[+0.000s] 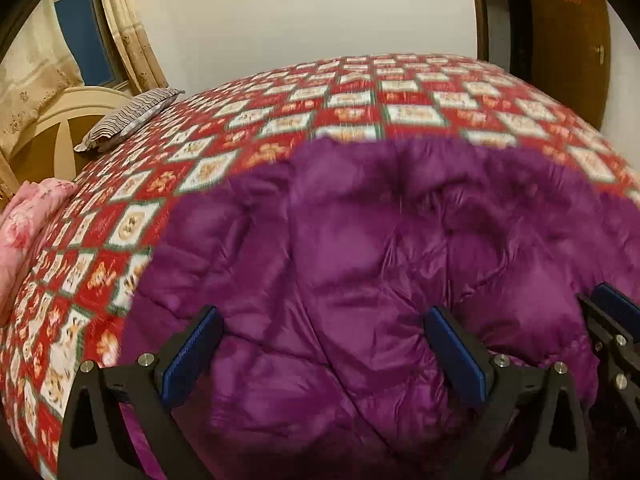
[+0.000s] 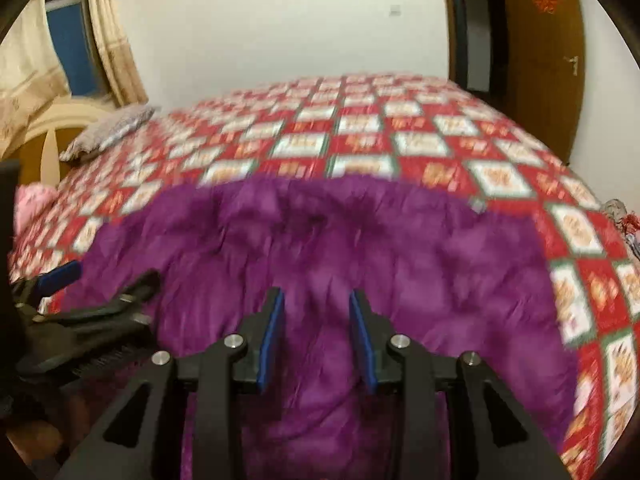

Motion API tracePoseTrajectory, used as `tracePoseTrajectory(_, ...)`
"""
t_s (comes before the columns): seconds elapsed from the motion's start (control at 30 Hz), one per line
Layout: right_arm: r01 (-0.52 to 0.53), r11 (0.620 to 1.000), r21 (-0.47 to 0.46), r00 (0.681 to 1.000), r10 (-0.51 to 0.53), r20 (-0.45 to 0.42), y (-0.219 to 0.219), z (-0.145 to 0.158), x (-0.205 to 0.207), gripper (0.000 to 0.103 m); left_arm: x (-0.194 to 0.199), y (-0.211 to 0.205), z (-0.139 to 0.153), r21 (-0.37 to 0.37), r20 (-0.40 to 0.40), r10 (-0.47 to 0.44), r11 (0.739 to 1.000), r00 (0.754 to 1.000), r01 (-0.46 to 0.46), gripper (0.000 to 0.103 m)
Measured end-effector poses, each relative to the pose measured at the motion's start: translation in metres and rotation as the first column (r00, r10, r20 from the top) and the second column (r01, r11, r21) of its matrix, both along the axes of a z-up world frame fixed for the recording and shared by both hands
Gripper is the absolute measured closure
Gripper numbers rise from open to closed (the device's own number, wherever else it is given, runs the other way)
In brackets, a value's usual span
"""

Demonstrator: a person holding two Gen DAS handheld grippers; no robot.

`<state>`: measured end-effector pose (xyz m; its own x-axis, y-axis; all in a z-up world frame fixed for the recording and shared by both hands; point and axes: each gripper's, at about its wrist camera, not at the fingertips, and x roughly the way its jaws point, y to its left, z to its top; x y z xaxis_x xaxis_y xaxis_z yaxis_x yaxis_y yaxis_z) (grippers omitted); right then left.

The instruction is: Fold large clothes

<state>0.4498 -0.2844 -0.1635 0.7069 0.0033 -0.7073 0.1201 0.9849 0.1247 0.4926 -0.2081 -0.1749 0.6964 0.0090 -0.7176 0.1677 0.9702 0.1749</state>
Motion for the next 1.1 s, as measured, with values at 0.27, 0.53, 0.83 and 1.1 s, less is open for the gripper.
tracePoseTrajectory(0.27,0.006,0.999,-0.043,1.0,-0.006,-0.017,0.001,-0.02,0.005,0.066,0.01,0.004,-0.012,-0.044,-0.024,0.005,0.999,1.0,-0.006,0.001)
tracePoseTrajectory(0.53,0.01,0.998,-0.057,1.0,-0.01,-0.012,0.004,-0.022,0.005,0.065,0.002,-0.003,-0.014,-0.02,0.002,0.01,1.0,1.0,-0.01,0.001)
tracePoseTrajectory(0.83,0.015,0.996,-0.087,1.0,-0.016,-0.016,0.011,-0.023,0.005,0.065,0.002,-0.004,-0.015,-0.016,0.005,0.012,1.0,1.0,-0.011,0.001)
tracePoseTrajectory(1.1,0.016,0.996,-0.091,1.0,-0.017,-0.018,0.011,-0.023,0.006,0.065,0.002,-0.004,-0.015,-0.013,0.008,0.012,1.0,1.0,-0.012,0.001)
